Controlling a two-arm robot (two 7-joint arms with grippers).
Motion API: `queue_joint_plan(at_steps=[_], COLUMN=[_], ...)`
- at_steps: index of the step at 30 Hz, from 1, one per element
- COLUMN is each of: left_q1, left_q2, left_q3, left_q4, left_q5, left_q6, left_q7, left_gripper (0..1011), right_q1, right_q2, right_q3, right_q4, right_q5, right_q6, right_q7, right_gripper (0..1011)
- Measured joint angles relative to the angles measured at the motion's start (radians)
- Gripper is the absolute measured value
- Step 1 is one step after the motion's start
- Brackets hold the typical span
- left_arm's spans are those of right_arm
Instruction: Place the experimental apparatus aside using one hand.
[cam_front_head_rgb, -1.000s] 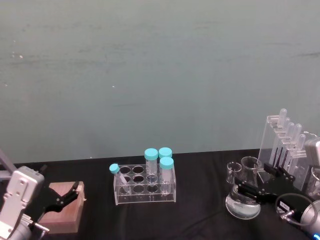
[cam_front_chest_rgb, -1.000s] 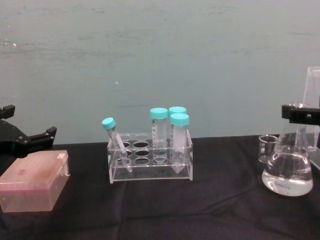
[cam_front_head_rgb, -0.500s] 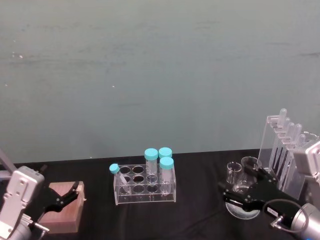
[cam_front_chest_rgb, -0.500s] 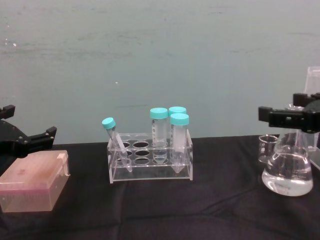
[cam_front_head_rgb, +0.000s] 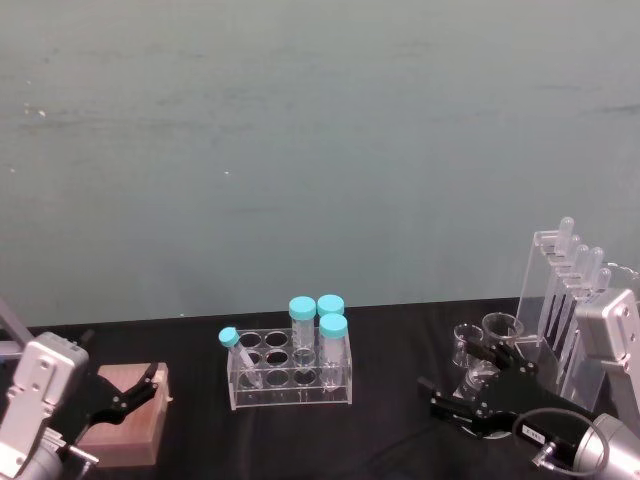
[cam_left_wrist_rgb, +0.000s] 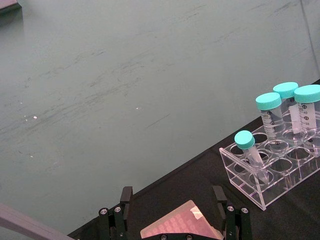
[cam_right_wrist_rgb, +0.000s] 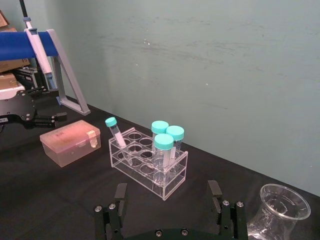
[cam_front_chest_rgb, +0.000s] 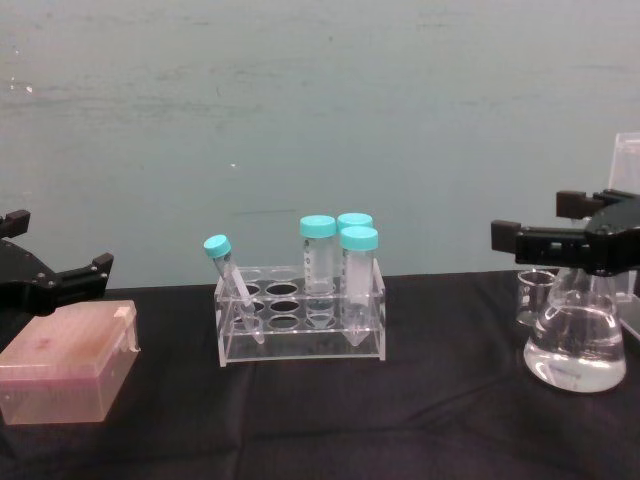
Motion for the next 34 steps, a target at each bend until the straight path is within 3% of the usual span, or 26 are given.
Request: queue_joint_plan(at_steps=[7, 34], left_q1=[0.000, 0.000], left_q2=[0.000, 0.000], left_q3=[0.000, 0.000], left_q4=[0.000, 0.000], left_q5=[0.000, 0.000], left_q6=[0.000, 0.000], left_q7=[0.000, 0.000], left_gripper=[1000, 1000], right_q1=[-0.001, -0.001], right_q2=[0.010, 0.007], right_q3=[-0.006, -0.005], right_q4=[-0.001, -0.002], right_q5=[0.018, 0.014], right_q6=[0.000, 0.002], right_q7=[-0.003, -0.005], right_gripper=[1000, 1002])
